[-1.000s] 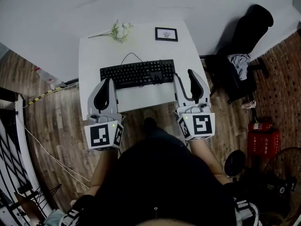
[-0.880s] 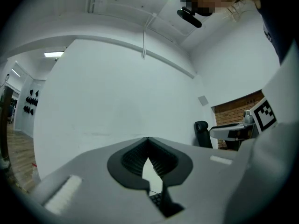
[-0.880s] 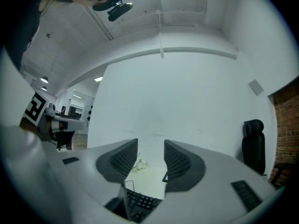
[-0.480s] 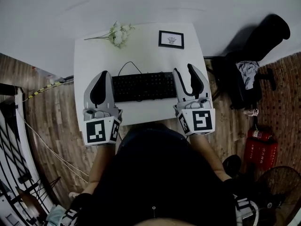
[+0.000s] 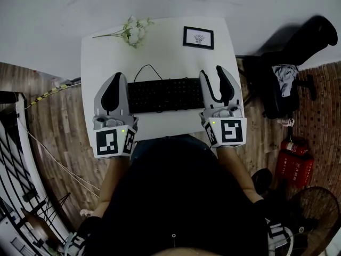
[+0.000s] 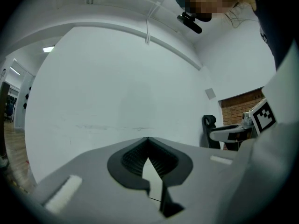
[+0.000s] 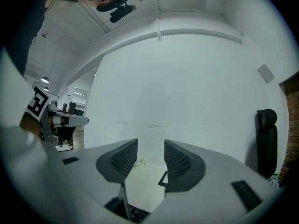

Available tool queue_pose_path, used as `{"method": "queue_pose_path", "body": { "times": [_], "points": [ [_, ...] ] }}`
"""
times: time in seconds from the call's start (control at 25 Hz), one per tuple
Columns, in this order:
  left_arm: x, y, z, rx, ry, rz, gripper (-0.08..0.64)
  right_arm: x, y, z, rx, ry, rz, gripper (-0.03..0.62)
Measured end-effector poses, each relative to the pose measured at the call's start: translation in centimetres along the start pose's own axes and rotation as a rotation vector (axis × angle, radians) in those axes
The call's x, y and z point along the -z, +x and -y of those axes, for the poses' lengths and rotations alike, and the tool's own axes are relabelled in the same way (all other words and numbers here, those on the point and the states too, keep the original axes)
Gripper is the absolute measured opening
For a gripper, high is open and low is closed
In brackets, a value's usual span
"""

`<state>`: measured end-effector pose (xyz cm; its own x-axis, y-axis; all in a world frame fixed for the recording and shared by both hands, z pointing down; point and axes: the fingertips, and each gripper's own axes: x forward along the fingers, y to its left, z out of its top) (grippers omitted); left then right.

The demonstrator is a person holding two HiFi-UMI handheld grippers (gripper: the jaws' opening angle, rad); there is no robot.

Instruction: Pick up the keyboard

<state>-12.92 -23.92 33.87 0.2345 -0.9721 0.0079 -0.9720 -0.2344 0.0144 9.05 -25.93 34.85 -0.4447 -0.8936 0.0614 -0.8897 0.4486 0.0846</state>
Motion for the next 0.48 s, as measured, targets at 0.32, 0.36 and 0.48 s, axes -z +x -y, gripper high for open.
{"method": "queue_pose_path", "body": {
  "times": [0.32, 0.36, 0.48],
  "points": [
    [2.5, 1.9, -0.5, 0.05, -0.019, -0.082, 0.011, 3.4, 0.4, 1.1, 0.05, 0.01, -0.057, 0.146],
    [3.2, 2.3, -0.6, 0.053, -0.016, -0.095, 0.011, 4.2, 0.8, 1.1, 0.051, 0.012, -0.065, 0.146],
    [5.3, 3.2, -0.9, 0.064, -0.006, -0.129, 0.011, 6.4, 1.4, 1.2, 0.052, 0.012, -0.094, 0.146]
  ]
}}
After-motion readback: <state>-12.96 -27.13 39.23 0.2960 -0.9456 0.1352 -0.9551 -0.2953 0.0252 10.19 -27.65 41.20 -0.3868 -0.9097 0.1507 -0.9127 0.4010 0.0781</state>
